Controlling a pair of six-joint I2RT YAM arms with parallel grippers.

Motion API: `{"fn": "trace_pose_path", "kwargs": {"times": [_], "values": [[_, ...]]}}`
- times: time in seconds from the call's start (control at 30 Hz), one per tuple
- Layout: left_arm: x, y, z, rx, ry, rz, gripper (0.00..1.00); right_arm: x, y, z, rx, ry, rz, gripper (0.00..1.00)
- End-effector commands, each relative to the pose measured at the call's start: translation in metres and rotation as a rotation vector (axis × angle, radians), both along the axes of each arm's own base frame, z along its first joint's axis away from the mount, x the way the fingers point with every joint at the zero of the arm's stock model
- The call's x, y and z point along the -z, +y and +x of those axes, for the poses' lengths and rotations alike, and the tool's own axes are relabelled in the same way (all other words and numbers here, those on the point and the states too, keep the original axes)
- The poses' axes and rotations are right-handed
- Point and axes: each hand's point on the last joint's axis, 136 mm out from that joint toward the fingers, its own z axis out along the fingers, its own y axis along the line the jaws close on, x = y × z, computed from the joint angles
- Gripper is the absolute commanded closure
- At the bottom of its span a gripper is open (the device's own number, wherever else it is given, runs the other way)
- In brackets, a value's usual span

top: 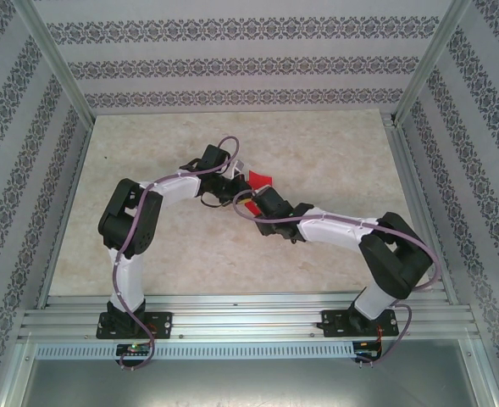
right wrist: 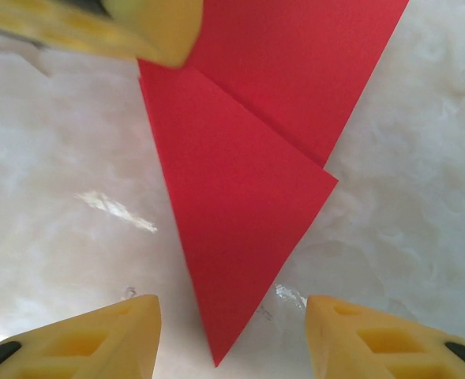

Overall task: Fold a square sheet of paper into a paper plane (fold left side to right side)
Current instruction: Fourth fold the wing at the center of the table.

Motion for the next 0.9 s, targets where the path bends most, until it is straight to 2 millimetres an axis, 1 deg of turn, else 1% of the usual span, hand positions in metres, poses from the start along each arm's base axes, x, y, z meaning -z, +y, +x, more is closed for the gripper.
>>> {"fn": "trace_pose_path", "kwargs": {"times": [0.0,0.13,0.37,0.57,0.7,0.8,0.87], "values": [[-0.007,-0.003,-0.007,0.026,0.001,-0.009,0.91,-0.005,0.004,0.015,0.002,-0.064,-0.053,0.49],[-0.007,-0.005,-0.003,0.021,0.001,-0.016,0.91,0.001,0.01,0.017,-0.01,-0.054,-0.052,0.49],[-0.007,-0.007,-0.001,0.022,0.002,-0.02,0.91,0.01,0.013,0.02,-0.009,-0.042,-0.061,0.51],[-0.01,-0.008,0.0,0.024,-0.005,-0.025,0.91,0.015,0.012,0.022,-0.002,-0.039,-0.079,0.62],[-0.012,-0.008,0.001,0.027,-0.007,-0.027,0.89,0.017,0.01,0.022,0.0,-0.032,-0.082,0.71],[-0.014,-0.008,0.0,0.033,-0.011,-0.025,0.87,0.02,0.008,0.021,0.005,-0.018,-0.068,0.82],[-0.016,-0.008,0.0,0.039,-0.018,-0.025,0.82,0.022,0.008,0.021,0.005,-0.008,-0.054,0.88]]}}
